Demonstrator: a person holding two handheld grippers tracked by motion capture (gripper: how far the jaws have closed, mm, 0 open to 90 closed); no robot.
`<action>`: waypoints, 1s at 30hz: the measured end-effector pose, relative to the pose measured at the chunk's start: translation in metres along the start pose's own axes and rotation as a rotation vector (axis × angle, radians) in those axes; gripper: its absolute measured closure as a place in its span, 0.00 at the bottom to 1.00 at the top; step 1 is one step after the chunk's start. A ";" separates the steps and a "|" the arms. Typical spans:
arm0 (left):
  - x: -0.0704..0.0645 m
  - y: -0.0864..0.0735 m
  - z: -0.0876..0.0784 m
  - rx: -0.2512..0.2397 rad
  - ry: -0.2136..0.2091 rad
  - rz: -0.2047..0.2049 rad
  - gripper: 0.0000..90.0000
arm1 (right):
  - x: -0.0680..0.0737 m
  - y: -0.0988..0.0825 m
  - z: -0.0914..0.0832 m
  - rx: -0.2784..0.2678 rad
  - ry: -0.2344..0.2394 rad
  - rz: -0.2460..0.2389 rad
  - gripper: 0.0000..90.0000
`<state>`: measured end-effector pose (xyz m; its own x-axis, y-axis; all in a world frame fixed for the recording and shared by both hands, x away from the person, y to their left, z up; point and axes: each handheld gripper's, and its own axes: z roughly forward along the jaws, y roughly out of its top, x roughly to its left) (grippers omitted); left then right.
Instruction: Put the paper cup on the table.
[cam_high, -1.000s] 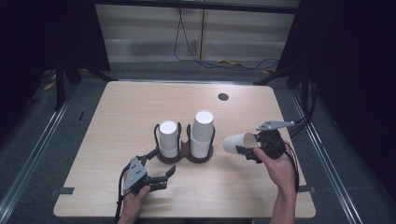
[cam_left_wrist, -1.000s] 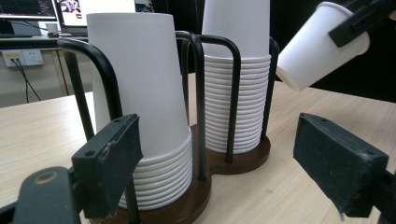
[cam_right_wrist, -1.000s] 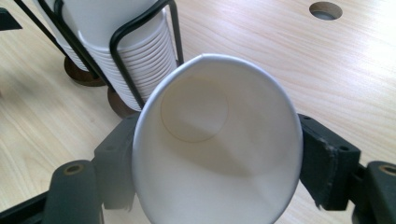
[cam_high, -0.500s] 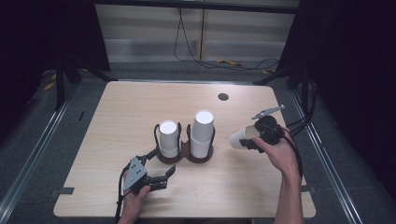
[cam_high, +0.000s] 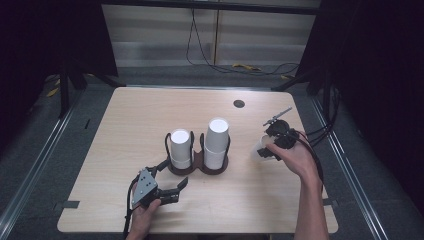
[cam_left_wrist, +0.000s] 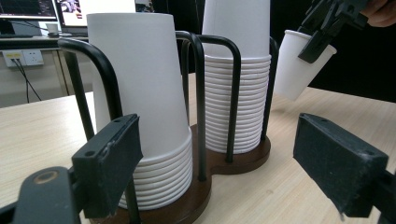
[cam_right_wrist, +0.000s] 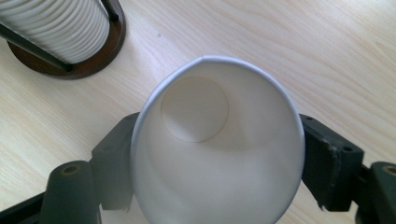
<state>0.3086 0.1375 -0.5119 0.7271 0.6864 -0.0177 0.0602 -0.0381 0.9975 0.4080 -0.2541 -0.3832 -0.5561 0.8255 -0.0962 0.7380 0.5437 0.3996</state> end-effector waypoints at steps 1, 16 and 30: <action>0.000 0.000 0.000 0.000 0.000 0.000 0.17 | 0.000 0.001 0.000 0.009 0.002 0.002 0.26; 0.000 0.000 0.000 0.001 0.000 0.001 0.17 | -0.004 0.012 0.015 0.143 -0.021 -0.032 0.25; 0.000 0.000 0.000 0.001 -0.001 0.004 0.17 | 0.001 0.021 0.036 0.210 -0.042 -0.053 0.22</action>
<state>0.3085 0.1376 -0.5119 0.7281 0.6853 -0.0135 0.0581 -0.0421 0.9974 0.4365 -0.2367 -0.4078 -0.5826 0.7984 -0.1518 0.7743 0.6021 0.1947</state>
